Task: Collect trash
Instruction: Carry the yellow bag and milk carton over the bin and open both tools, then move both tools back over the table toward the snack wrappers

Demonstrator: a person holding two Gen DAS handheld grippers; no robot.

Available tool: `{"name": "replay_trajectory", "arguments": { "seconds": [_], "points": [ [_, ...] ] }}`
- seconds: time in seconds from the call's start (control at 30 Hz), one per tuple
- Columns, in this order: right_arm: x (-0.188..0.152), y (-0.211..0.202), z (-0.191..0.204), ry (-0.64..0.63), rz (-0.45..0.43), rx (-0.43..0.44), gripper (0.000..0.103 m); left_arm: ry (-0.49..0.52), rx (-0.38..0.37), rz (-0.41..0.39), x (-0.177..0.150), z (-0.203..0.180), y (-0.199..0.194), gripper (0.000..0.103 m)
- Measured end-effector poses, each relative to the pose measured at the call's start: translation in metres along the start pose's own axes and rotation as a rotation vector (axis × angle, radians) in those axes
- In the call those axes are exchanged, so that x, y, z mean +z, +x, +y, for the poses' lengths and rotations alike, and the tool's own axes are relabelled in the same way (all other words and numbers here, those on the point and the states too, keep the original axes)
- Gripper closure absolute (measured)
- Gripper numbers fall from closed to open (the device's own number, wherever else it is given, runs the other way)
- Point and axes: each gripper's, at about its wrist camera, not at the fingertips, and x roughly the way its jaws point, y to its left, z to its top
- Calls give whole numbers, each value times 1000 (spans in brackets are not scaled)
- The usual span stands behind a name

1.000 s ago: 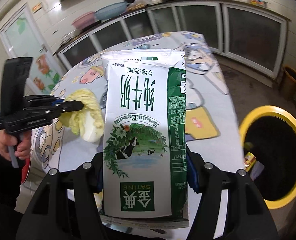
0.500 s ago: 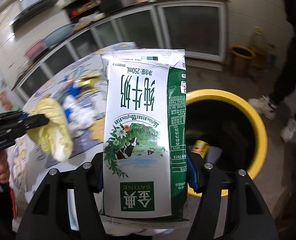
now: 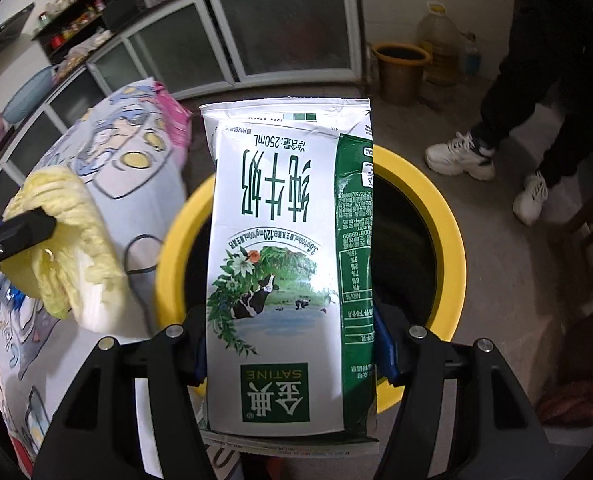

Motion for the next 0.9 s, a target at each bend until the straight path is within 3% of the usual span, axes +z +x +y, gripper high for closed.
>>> {"name": "replay_trajectory", "arguments": {
  "seconds": [0.23, 0.43, 0.47, 0.53, 0.57, 0.6, 0.77, 0.9],
  "points": [
    [2, 23, -18, 39, 34, -28, 44, -31, -16, 50, 8, -5, 47, 91],
    [7, 31, -19, 38, 45, -62, 42, -62, -33, 62, 10, -1, 60, 89],
    [8, 31, -20, 41, 44, -62, 34, -72, -33, 56, 10, 0, 59, 80],
    [8, 31, -23, 51, 45, -63, 29, -87, -45, 27, 11, 2, 54, 57],
    [8, 30, -24, 51, 43, -76, 28, -95, -45, 6, 10, 3, 50, 30],
    [9, 30, -25, 50, 41, -85, 28, -107, -40, -31, 9, 5, 44, 18],
    [9, 23, -30, 67, 30, -91, 26, -130, -48, -110, 3, 9, 19, 10],
    [3, 8, -21, 51, -23, -23, 26, -133, -35, -142, -10, 16, -6, 8]
  ]
}}
